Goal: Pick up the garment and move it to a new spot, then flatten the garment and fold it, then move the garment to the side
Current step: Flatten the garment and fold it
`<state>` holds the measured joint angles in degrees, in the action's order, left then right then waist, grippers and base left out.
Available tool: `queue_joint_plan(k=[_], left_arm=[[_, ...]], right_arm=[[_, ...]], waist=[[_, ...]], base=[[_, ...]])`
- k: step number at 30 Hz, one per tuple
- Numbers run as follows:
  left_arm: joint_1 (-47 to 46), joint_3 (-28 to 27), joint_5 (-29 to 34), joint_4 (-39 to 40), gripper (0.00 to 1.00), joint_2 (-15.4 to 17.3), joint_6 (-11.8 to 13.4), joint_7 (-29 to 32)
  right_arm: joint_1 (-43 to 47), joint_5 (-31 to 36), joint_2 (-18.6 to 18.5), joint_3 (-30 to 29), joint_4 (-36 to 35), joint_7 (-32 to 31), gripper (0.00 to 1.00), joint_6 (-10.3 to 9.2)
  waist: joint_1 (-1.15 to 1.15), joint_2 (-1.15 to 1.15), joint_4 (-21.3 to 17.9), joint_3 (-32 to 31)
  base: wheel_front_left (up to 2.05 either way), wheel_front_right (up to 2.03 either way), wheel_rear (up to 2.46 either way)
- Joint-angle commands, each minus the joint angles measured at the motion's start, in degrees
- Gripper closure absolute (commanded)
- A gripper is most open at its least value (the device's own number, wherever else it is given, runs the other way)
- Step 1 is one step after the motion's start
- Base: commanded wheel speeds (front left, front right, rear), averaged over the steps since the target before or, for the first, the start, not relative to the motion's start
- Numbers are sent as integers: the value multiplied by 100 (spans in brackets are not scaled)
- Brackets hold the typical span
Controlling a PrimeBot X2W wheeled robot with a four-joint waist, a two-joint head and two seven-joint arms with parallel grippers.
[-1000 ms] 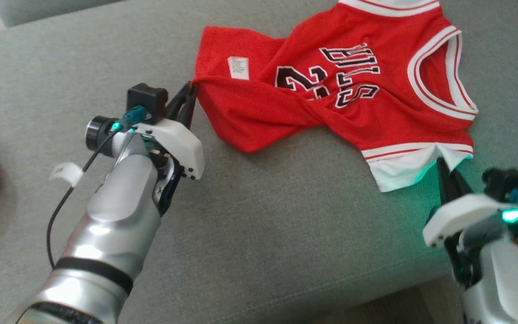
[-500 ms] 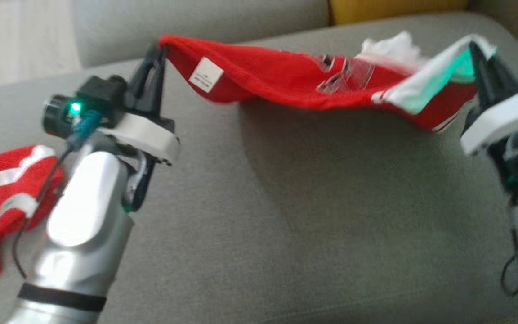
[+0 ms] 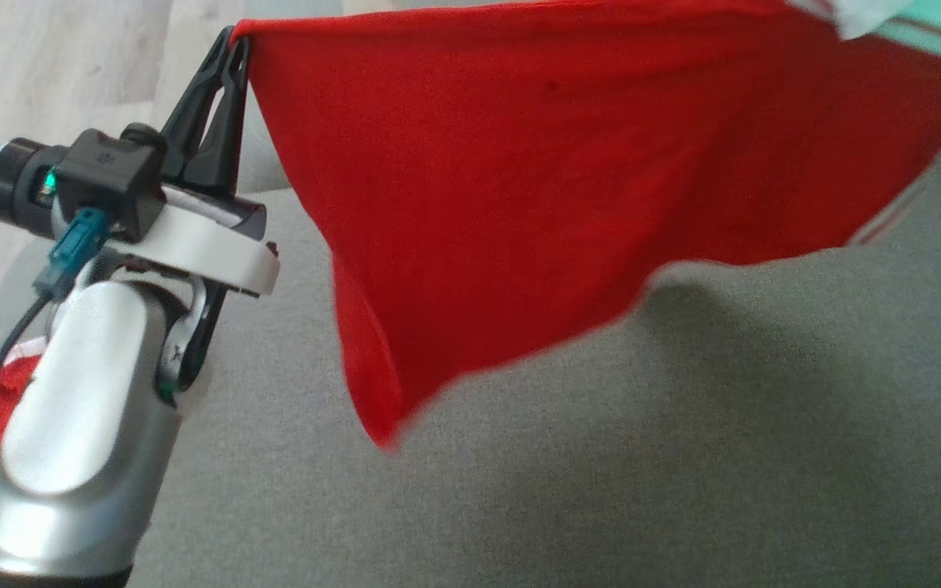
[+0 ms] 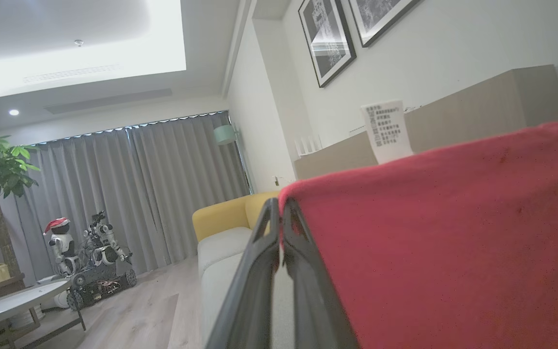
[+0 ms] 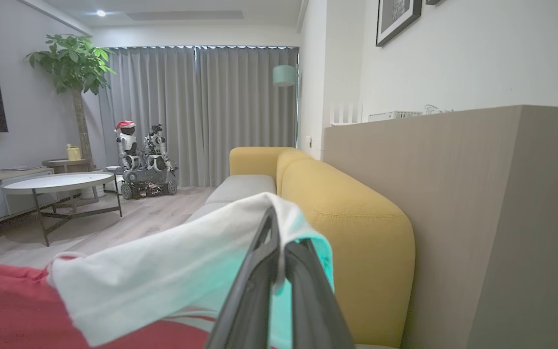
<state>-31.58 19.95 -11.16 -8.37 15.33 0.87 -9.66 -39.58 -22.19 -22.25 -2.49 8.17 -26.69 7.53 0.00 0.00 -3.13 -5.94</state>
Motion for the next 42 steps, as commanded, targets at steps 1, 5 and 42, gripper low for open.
queue_joint_plan(k=[1,5,42], left_arm=[[-221,-266,-27,356,100,265,47,181],[-191,-328,-144,924,100,471,24,893],[-4535,193,393,-3884,100,-279,-593,-532]], right_arm=[[-276,-28,-42,-42,-355,-235,100,-4],[-257,-41,-16,-169,-958,-1047,100,-4],[-4188,1091,1163,179,5504,3441,100,-4]], waist=[[0,0,41,-50],[0,0,67,72],[0,0,245,2925]], base=[[0,0,0],[0,0,0],[0,0,0]])
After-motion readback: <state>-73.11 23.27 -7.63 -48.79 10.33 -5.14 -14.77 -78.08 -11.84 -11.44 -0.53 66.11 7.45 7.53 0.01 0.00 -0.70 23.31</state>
